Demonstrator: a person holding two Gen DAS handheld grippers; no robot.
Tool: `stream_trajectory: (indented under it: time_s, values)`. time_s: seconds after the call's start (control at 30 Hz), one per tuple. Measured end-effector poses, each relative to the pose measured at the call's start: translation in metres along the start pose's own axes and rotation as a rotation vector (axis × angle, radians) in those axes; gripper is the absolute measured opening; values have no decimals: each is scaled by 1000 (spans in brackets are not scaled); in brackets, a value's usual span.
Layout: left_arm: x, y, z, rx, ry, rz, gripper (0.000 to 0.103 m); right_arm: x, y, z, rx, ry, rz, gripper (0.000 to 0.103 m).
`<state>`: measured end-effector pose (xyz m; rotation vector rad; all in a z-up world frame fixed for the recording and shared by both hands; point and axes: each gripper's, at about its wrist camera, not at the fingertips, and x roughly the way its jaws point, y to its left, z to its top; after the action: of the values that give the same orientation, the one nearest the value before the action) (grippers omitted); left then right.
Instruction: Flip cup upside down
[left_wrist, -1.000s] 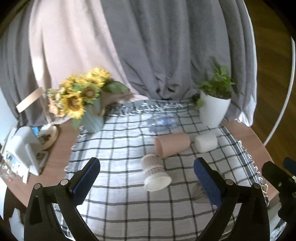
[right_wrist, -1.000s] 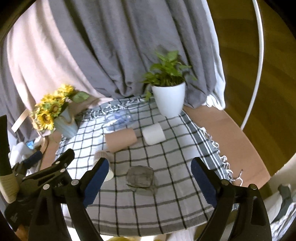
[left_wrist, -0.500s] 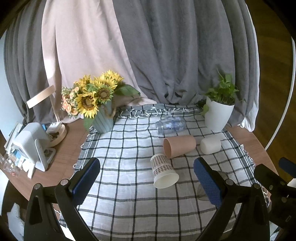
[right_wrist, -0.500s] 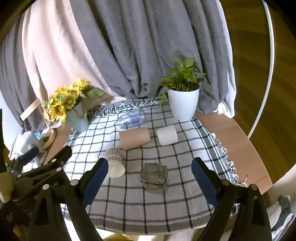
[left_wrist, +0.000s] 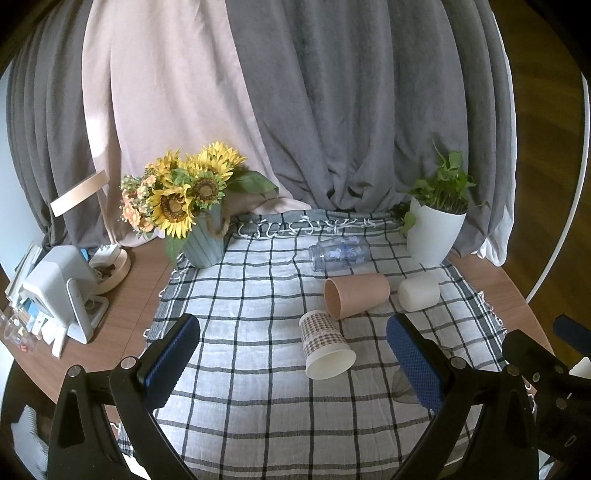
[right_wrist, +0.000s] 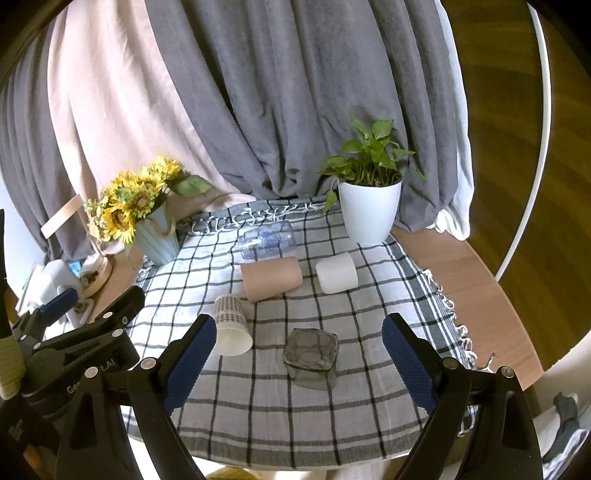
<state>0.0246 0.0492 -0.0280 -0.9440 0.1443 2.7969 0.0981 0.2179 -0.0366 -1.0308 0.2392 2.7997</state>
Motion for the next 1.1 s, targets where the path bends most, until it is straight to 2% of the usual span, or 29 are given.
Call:
stream_trajectory:
  time_s: [1.1]
  values:
    - [11, 5, 3, -20, 24, 4, 103, 11, 6, 4, -9, 11, 3, 91]
